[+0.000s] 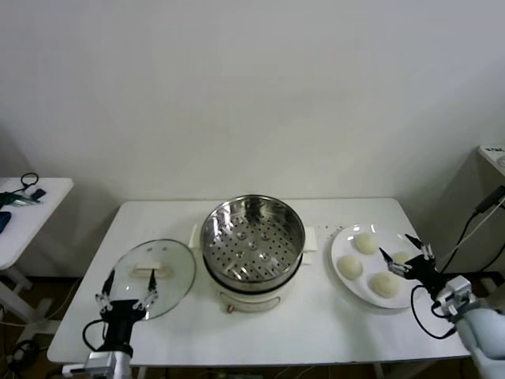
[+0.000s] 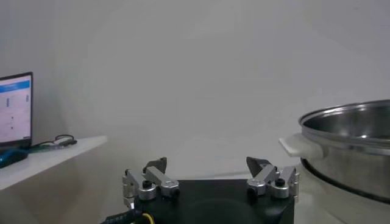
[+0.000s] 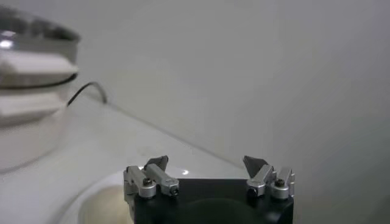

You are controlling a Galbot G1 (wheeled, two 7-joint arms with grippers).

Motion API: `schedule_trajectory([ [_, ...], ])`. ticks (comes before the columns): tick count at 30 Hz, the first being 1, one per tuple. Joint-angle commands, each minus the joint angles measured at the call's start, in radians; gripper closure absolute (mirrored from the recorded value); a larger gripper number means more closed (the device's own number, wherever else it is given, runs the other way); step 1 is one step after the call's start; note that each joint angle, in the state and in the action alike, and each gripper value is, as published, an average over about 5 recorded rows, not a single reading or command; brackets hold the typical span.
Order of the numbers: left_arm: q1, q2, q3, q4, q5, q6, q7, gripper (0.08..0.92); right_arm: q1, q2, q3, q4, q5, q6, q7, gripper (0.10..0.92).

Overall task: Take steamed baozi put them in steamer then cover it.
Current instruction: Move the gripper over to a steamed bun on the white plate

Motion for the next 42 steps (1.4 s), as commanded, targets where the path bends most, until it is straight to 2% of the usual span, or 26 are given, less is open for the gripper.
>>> schedule_trajectory([
  [1,-0.001,0.010,0.002,0.006,-0.016,0.006,0.001,0.177,0.460,-0.215,-0.322,-0.218,-0.320,0.019,-0.453,0.203],
  [5,-0.006,0.018,0.000,0.014,-0.023,0.006,0.001,0.177,0.730,-0.221,-0.603,-0.335,-0.399,0.055,-0.533,0.203],
  [9,-0.013,0.024,-0.003,0.022,-0.028,0.008,0.001,0.177,0.953,-0.193,-0.870,-0.438,-0.411,0.067,-0.561,0.203],
  [16,-0.032,0.021,0.002,0.025,-0.041,0.017,-0.002,0.177,1.169,-0.073,-1.179,-0.600,-0.435,0.106,-0.594,0.203],
  [29,-0.054,0.035,-0.007,0.048,-0.054,0.031,-0.003,0.177,1.202,0.190,-1.183,-0.883,-0.559,0.156,-0.594,0.203],
  [42,-0.056,0.040,-0.013,0.056,-0.069,0.031,-0.003,0.177,1.175,0.304,-1.126,-0.997,-0.639,0.185,-0.549,0.203],
])
